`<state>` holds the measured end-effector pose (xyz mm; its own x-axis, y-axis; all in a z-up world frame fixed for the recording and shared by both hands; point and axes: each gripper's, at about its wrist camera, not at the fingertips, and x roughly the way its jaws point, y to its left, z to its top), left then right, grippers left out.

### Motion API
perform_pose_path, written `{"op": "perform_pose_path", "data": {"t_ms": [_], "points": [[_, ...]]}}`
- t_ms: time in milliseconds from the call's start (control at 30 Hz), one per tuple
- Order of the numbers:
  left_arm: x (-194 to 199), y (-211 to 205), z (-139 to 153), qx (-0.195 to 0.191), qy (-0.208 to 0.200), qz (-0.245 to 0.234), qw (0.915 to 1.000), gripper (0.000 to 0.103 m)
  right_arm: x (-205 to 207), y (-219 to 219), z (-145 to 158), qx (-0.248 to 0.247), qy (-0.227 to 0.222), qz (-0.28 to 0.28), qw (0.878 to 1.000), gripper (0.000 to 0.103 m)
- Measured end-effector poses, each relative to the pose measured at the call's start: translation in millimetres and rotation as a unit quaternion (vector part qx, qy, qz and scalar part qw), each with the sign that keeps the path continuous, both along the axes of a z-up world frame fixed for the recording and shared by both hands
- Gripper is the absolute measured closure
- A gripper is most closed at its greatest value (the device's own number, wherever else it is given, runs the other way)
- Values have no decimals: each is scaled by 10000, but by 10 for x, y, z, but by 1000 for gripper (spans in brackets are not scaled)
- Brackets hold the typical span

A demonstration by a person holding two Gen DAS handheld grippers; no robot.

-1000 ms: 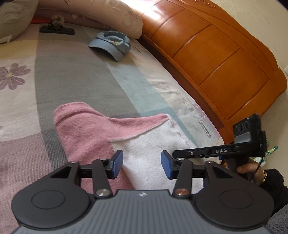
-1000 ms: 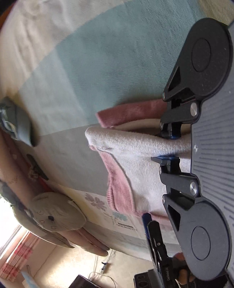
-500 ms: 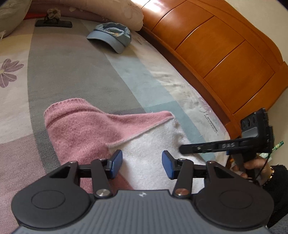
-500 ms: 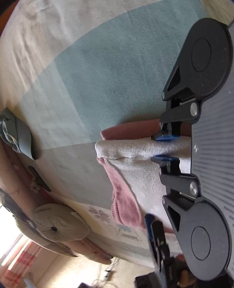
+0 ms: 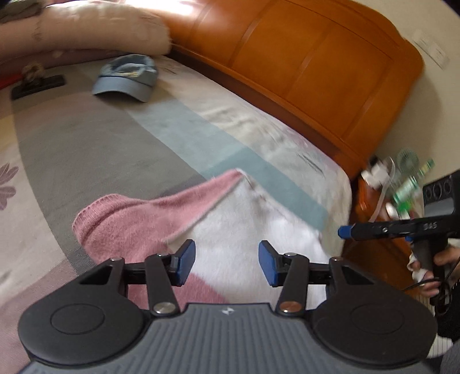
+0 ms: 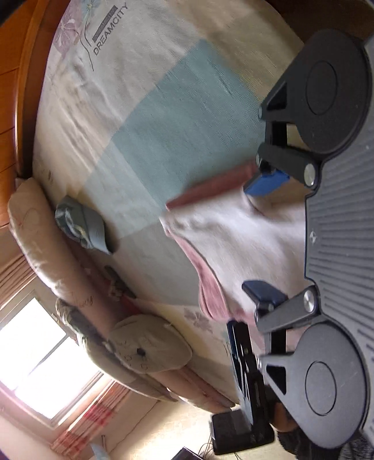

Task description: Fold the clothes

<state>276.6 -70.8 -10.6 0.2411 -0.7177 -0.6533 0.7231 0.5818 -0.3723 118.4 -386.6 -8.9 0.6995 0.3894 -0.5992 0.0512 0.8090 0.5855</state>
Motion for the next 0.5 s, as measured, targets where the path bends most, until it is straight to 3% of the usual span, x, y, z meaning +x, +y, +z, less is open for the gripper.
{"op": "perform_pose_path", "data": {"t_ms": [133,267,333,367,500], "points": [[24,33,-33,-9,-6,-271,9996,55,33,420,-67,-169,-205,271,9993,18],[115,-83,-285,188,-103,-241,9995,56,77,584,-392,-669,76,185,9976,19],[151,-130,-429,261,-157,-178,9994,59,30,549,-597,-773,284,44,9966,27],[144,-131,-397,275,-197,-180,9993,59,-28,538,-588,-740,190,-37,9971,27],[101,-73,-169,253,-373,-195,9988,58,-50,755,-302,-1360,69,81,9907,22]]}}
